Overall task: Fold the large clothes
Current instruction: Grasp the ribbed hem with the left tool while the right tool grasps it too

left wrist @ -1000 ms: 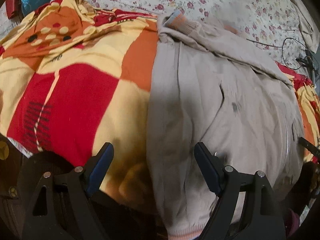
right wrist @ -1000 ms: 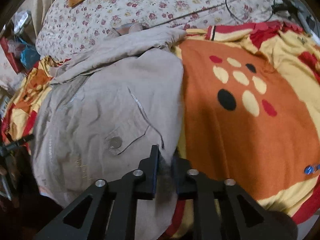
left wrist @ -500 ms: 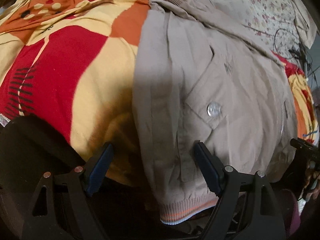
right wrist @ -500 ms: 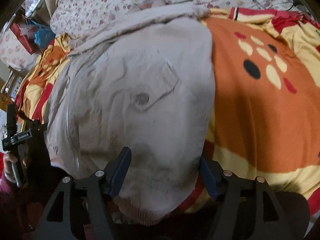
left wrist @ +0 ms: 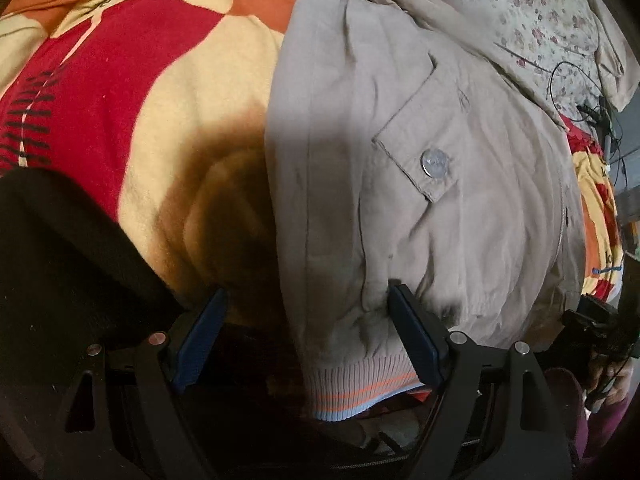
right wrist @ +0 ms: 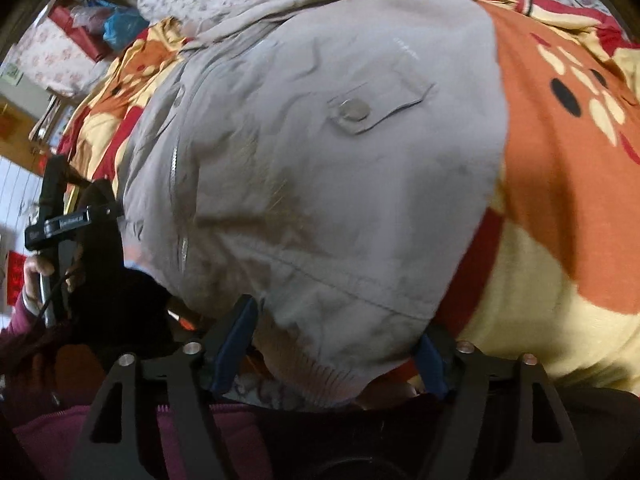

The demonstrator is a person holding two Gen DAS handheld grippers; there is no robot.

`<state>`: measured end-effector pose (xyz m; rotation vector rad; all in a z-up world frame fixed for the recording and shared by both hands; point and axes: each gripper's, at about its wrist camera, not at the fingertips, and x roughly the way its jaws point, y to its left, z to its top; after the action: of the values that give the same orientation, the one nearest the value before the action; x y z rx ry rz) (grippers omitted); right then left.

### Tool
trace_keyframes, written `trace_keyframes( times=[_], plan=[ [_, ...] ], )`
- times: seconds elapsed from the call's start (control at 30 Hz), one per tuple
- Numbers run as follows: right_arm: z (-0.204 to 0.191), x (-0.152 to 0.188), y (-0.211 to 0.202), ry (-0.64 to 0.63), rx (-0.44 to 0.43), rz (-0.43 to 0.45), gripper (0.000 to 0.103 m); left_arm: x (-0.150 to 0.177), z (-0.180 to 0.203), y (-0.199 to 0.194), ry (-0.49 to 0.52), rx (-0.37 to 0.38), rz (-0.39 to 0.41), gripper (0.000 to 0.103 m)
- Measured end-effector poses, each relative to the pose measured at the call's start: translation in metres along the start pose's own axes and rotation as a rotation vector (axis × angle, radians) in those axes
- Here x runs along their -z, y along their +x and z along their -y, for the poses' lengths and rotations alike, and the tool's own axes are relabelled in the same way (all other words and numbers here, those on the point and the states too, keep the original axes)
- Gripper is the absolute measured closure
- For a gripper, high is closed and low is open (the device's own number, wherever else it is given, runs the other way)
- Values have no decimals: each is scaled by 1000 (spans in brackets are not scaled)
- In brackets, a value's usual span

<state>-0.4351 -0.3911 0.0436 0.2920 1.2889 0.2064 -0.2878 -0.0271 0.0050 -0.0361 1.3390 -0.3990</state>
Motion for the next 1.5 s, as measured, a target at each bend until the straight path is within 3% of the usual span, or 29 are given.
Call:
trace_keyframes(
  times=[0.47, 0.57, 0.67, 0.83, 1.0, 1.03, 1.13, 1.2, 1.33, 1.5],
  plan=[
    [-9, -2, 8, -28, -35, -22, 22, 8, 9, 3, 27, -15, -20, 20],
    [-15, -1, 9, -74, -58, -44, 26, 4, 15, 6, 29, -9, -31, 20],
    [-25, -2, 9, -136, -40, -55, 27, 9, 11, 8, 33, 1, -42, 20],
    [-17, -6, 18, -73, -59, -53, 24, 10, 10, 15, 15, 11, -59, 20],
    [-25, -4, 18, -103, -17, -46, 24, 8, 14, 21, 18, 3, -76, 20],
    [-25, -4, 17, -100, -7, -46, 29, 8, 15, 21, 19, 4, -78, 20],
    [-33, -4, 11, -156, 39, -52, 64, 6, 16, 22, 18, 10, -77, 21],
    [-34, -5, 2, -170, 1, -33, 70, 3, 19, 25, 16, 13, -71, 21],
    [-30, -10, 0, -136, -36, -14, 68, 3, 16, 21, 21, 8, -67, 21],
    [-34, -8, 17, -146, -49, -38, 42, 5, 17, 21, 19, 7, -62, 21]
  ],
)
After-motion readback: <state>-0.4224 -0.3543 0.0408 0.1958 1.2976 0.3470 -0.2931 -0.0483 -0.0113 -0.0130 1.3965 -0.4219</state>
